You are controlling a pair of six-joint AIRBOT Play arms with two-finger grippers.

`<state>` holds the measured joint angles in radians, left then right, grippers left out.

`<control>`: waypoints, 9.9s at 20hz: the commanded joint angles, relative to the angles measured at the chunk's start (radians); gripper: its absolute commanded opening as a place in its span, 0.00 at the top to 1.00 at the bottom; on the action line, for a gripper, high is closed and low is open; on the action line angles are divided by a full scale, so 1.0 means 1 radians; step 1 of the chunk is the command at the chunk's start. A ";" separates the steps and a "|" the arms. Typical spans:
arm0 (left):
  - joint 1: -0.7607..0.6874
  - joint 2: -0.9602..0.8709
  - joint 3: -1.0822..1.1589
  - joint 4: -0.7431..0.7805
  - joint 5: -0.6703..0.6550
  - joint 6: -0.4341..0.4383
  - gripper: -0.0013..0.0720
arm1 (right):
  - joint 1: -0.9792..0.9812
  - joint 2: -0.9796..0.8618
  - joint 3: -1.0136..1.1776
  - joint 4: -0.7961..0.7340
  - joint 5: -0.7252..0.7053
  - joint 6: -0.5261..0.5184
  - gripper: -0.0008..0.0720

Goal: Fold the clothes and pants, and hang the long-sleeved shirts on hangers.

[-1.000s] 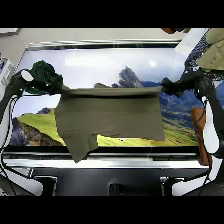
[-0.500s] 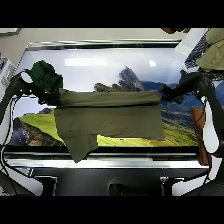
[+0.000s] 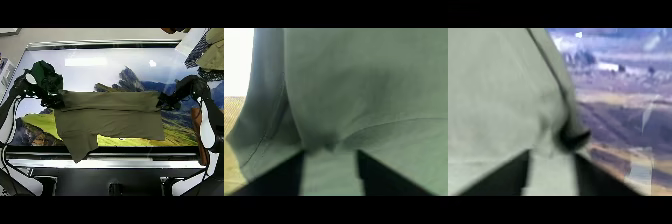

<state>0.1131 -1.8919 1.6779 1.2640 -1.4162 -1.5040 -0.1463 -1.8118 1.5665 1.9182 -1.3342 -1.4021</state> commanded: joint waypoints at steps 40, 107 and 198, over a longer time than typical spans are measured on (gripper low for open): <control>0.023 0.782 -1.313 -0.487 0.437 -0.066 0.96 | -0.342 0.522 -0.486 0.174 -0.109 -0.275 0.48; 0.008 0.080 -0.076 -0.212 0.036 0.038 0.97 | 0.022 0.256 -0.297 -0.010 0.250 -0.056 0.95; -0.087 0.438 0.124 -0.253 -0.132 -0.180 0.96 | 0.564 0.293 0.050 0.092 0.256 0.546 0.95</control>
<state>-0.0166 -1.4708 1.8034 1.0008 -1.5196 -1.6844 0.3325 -1.4517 1.6161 2.0117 -1.1622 -0.9234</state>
